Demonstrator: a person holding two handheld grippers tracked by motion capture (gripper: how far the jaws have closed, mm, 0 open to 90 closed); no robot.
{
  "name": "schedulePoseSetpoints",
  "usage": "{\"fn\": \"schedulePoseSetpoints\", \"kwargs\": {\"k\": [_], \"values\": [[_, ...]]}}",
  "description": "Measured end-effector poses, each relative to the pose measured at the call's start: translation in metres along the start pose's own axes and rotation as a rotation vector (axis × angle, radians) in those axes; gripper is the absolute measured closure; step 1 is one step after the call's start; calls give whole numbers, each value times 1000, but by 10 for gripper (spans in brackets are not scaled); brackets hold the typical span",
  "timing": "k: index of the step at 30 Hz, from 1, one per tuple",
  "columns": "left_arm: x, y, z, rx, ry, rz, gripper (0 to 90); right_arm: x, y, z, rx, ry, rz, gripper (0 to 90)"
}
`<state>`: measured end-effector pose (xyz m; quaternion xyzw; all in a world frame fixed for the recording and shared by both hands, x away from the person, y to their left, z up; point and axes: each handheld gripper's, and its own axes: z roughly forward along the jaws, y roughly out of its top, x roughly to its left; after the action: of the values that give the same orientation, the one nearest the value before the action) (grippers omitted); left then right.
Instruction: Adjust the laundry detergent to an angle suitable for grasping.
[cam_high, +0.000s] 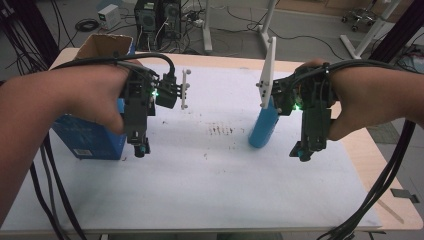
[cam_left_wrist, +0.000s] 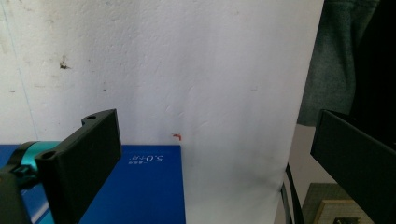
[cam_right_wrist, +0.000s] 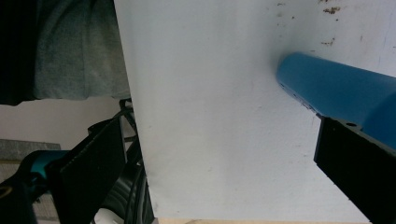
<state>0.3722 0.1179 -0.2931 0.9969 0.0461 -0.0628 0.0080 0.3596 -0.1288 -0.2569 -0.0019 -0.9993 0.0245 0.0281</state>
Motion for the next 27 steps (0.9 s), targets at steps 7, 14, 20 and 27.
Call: {"fn": "schedulePoseSetpoints", "kwargs": {"k": [7,14,20,27], "values": [[0,2,0,-6,3,-7,18,2,-3,-1,-1,-4,-2,14],[-2,6,-1,-20,6,-44,18,4,-11,0,-14,-10,-3,14],[-5,12,-4,-40,-6,-72,18,9,-26,4,-37,-8,21,14],[-9,24,-7,-72,-32,-134,18,16,-43,11,-27,-6,51,14]]}}
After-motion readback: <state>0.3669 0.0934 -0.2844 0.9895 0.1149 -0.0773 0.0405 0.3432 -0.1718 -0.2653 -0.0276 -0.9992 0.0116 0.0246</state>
